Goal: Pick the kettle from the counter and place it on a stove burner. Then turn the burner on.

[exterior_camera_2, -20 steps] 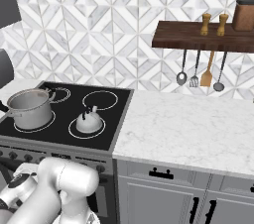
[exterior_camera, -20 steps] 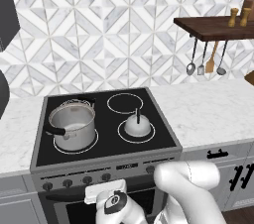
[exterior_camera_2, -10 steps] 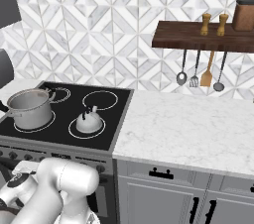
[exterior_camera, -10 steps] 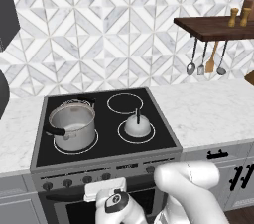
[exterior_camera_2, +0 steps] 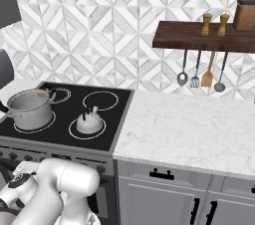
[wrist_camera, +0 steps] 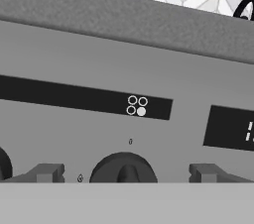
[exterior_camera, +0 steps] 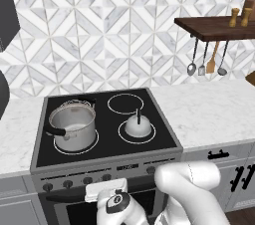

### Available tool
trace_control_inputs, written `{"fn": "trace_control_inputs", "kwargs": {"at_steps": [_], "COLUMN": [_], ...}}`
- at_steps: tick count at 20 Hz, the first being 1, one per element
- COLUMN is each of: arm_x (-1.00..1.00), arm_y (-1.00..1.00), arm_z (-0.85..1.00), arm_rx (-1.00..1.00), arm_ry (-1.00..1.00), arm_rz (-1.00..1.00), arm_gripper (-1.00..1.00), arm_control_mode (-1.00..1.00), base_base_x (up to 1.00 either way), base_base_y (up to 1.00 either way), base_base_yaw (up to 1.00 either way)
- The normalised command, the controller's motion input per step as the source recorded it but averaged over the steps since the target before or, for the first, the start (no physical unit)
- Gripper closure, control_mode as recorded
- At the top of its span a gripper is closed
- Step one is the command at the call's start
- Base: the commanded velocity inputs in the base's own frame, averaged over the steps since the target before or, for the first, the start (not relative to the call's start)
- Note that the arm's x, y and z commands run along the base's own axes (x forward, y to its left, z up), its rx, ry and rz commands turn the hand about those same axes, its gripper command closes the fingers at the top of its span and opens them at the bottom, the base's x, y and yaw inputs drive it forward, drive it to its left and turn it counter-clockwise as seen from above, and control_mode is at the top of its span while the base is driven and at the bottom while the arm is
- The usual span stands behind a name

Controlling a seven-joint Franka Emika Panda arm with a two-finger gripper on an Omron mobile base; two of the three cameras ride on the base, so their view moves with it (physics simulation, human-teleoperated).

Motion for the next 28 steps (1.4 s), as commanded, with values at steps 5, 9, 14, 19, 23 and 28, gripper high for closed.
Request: {"fn": "trace_control_inputs", "kwargs": {"at_steps": [5, 9, 14, 19, 23, 28], "arm_x": [0.0, 0.0, 0.0, 0.04, 0.11, 0.24], "arm_y": [0.0, 0.0, 0.0, 0.0, 0.0, 0.12], "arm_z": [-0.2, 0.0, 0.0, 0.0, 0.0, 0.0], "arm_rx": [-0.04, 0.0, 0.0, 0.0, 0.0, -0.12], "arm_ry": [0.0, 0.0, 0.0, 0.0, 0.0, 0.09], "arm_rz": [0.0, 0.0, 0.0, 0.0, 0.0, 0.0], "arm_gripper": [-1.0, -1.0, 1.0, 1.0, 1.0, 1.0], "arm_control_mode": [-1.0, -1.0, -1.0, -1.0, -1.0, -1.0], "base_base_x": [0.0, 0.0, 0.0, 0.0, 0.0, 0.0], "base_base_y": [0.0, 0.0, 0.0, 0.0, 0.0, 0.0], "base_base_yaw": [0.0, 0.0, 0.0, 0.0, 0.0, 0.0]}}
